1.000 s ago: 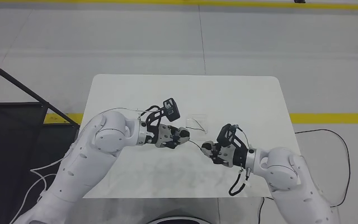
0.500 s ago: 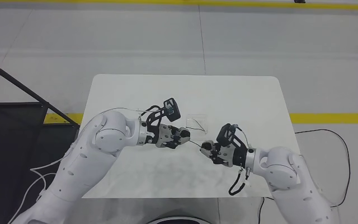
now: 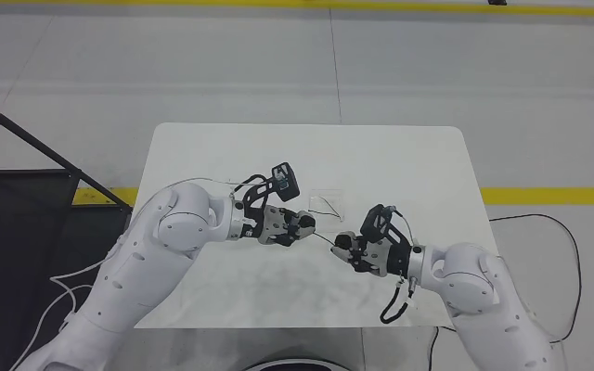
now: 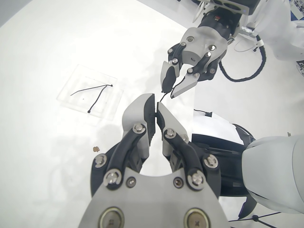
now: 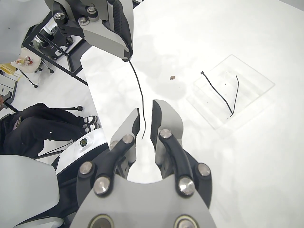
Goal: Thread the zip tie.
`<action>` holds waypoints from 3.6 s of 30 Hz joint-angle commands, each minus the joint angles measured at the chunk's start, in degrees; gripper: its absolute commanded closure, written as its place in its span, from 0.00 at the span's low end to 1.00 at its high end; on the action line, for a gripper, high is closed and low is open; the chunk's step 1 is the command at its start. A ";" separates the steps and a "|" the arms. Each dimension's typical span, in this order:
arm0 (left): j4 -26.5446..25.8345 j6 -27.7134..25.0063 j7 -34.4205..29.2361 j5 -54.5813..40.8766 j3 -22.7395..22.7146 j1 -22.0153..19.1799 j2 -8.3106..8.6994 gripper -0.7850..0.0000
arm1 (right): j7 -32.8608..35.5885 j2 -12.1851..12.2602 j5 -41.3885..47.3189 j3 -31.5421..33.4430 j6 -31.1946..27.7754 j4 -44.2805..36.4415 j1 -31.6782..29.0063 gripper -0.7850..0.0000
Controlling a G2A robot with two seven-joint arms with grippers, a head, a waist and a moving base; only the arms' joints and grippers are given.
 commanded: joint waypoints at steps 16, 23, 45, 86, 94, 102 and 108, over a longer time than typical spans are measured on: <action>0.42 0.15 1.02 -0.80 0.85 -0.55 0.41 0.00 | -0.71 0.58 0.32 -0.63 0.31 0.21 0.33 1.00; 0.84 -4.92 9.65 -6.13 -1.55 1.94 0.64 0.00 | -8.27 0.43 1.41 -0.34 2.27 -1.00 -1.85 1.00; 7.59 -12.82 21.06 -10.37 -2.40 4.01 0.30 0.00 | -18.54 -0.22 8.96 -1.20 2.43 -2.02 -3.91 1.00; 22.27 -21.16 42.86 -5.95 7.11 -1.35 -6.15 0.89 | -28.57 -2.20 6.20 -4.27 8.03 -0.77 -3.79 1.00; 23.18 -21.00 41.71 -6.68 7.39 -1.84 -6.54 0.89 | -28.17 -2.38 6.14 -4.32 8.08 -0.60 -3.56 1.00; 23.57 -20.99 40.63 -7.49 7.42 -2.10 -6.84 0.85 | -28.13 -2.54 6.11 -4.23 7.88 -0.51 -3.52 1.00; 23.78 -20.99 40.41 -8.09 7.12 -2.09 -7.03 0.75 | -28.16 -2.64 6.15 -4.07 7.65 -0.43 -3.66 1.00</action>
